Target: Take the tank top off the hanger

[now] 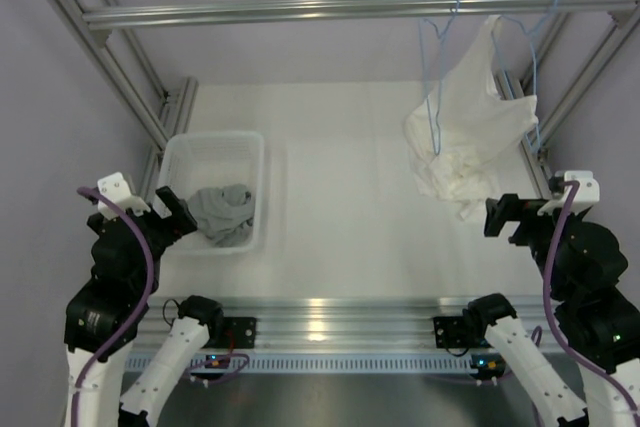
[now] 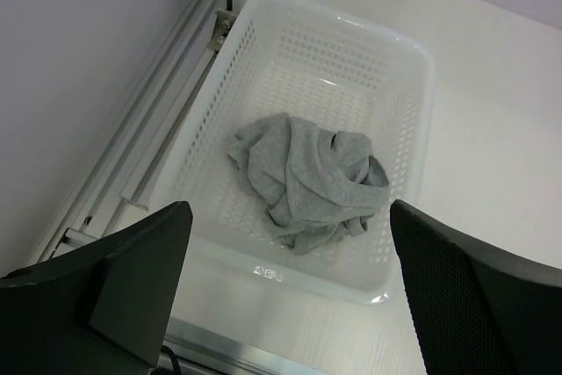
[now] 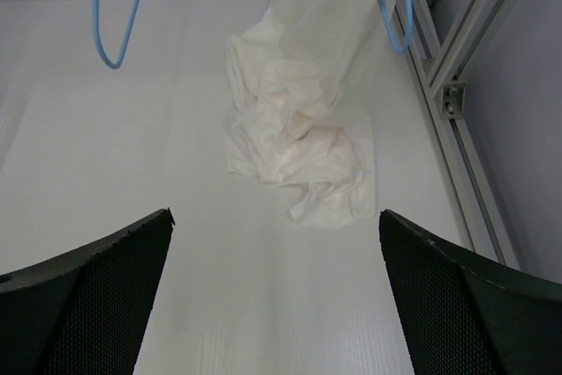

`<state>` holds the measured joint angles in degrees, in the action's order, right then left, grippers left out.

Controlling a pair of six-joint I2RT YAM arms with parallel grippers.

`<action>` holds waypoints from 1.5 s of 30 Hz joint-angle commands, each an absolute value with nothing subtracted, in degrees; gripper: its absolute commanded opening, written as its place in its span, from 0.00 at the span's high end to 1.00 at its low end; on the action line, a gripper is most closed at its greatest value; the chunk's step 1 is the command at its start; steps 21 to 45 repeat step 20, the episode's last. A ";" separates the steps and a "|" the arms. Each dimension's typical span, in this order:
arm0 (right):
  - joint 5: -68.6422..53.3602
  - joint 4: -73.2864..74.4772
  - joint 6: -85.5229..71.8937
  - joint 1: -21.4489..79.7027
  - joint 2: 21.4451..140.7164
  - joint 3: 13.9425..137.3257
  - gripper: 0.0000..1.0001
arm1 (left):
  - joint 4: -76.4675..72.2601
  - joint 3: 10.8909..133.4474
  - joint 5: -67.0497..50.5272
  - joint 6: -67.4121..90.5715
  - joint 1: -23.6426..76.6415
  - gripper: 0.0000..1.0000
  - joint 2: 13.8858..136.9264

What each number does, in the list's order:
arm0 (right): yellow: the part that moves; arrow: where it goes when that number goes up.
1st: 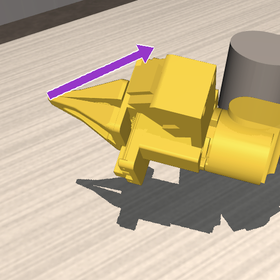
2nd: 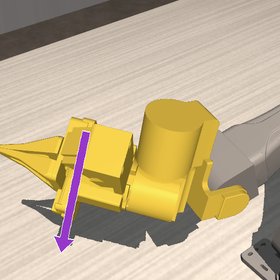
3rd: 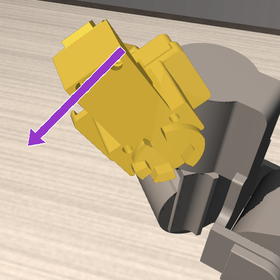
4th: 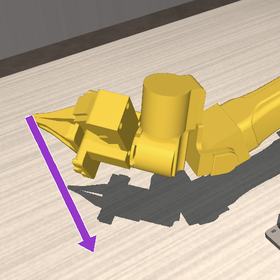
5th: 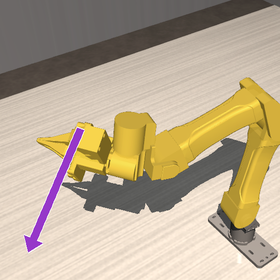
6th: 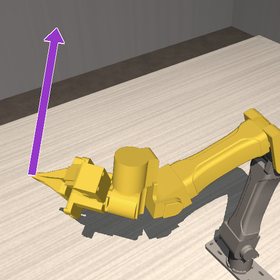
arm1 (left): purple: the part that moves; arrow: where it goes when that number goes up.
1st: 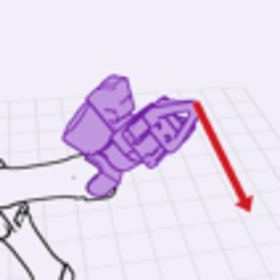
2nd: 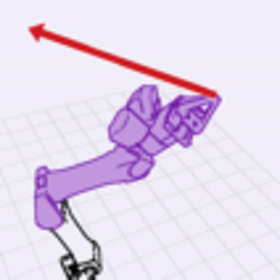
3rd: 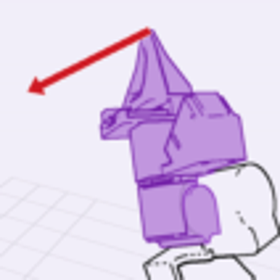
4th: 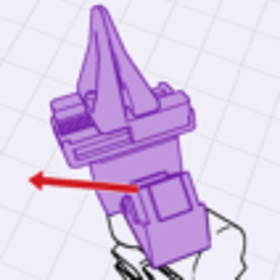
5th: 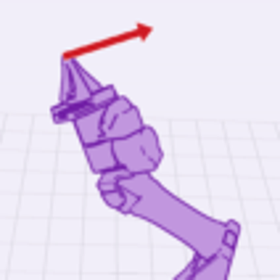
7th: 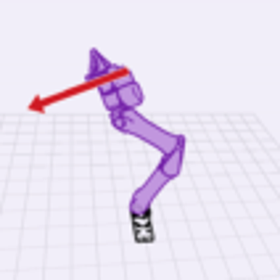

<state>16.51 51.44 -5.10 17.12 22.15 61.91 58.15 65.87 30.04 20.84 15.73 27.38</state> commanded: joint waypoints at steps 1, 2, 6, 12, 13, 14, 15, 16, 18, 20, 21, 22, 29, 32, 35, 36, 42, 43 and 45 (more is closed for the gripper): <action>18.02 47.46 -4.83 17.40 21.18 61.27 0.01 | 55.29 63.55 30.32 20.74 15.56 0.01 26.11; 18.02 47.46 -4.92 17.40 21.18 61.00 0.01 | 53.63 62.85 30.15 20.74 15.56 0.01 25.93; 18.37 46.93 -4.92 17.32 22.49 61.17 0.01 | 50.81 62.05 29.01 20.31 15.56 0.01 26.71; 19.95 46.76 -4.66 17.40 23.82 61.70 0.01 | 49.40 61.70 29.44 20.13 15.56 0.01 27.25; 20.30 46.67 -4.57 17.40 23.91 61.70 0.00 | 49.13 61.44 29.53 20.04 15.56 0.01 27.16; 20.22 46.58 -4.66 17.40 24.08 61.70 0.01 | 49.04 61.00 29.44 20.04 15.56 0.01 27.16; 20.21 46.58 -4.57 17.40 24.43 61.79 0.01 | 49.04 60.91 29.36 20.04 15.56 0.01 27.07; 19.95 46.50 -4.66 17.40 24.52 61.70 0.01 | 48.96 60.73 29.09 20.04 15.56 0.01 27.07; 19.51 46.49 -4.57 17.31 24.78 61.70 0.01 | 48.87 60.38 29.27 19.78 15.56 0.01 26.63; 18.55 46.49 -4.31 17.49 25.05 61.61 0.01 | 48.78 60.21 30.31 19.60 15.56 0.01 26.37; 18.55 46.49 -4.31 17.49 25.05 61.61 0.01 | 48.78 60.21 30.31 19.60 15.56 0.01 26.37; 18.55 46.49 -4.31 17.49 25.05 61.61 0.01 | 48.78 60.21 30.31 19.60 15.56 0.01 26.37; 18.55 46.49 -4.31 17.49 25.05 61.61 0.01 | 48.78 60.21 30.31 19.60 15.56 0.01 26.37; 18.55 46.49 -4.31 17.49 25.05 61.61 0.01 | 48.78 60.21 30.31 19.60 15.56 0.01 26.37; 18.55 46.49 -4.31 17.49 25.05 61.61 0.01 | 48.78 60.21 30.31 19.60 15.56 0.01 26.37; 18.55 46.49 -4.31 17.49 25.05 61.61 0.01 | 48.78 60.21 30.31 19.60 15.56 0.01 26.37; 18.55 46.49 -4.31 17.49 25.05 61.61 0.01 | 48.78 60.21 30.31 19.60 15.56 0.01 26.37; 18.55 46.49 -4.31 17.49 25.05 61.61 0.01 | 48.78 60.21 30.31 19.60 15.56 0.01 26.37; 18.55 46.49 -4.31 17.49 25.05 61.61 0.01 | 48.78 60.21 30.31 19.60 15.56 0.01 26.37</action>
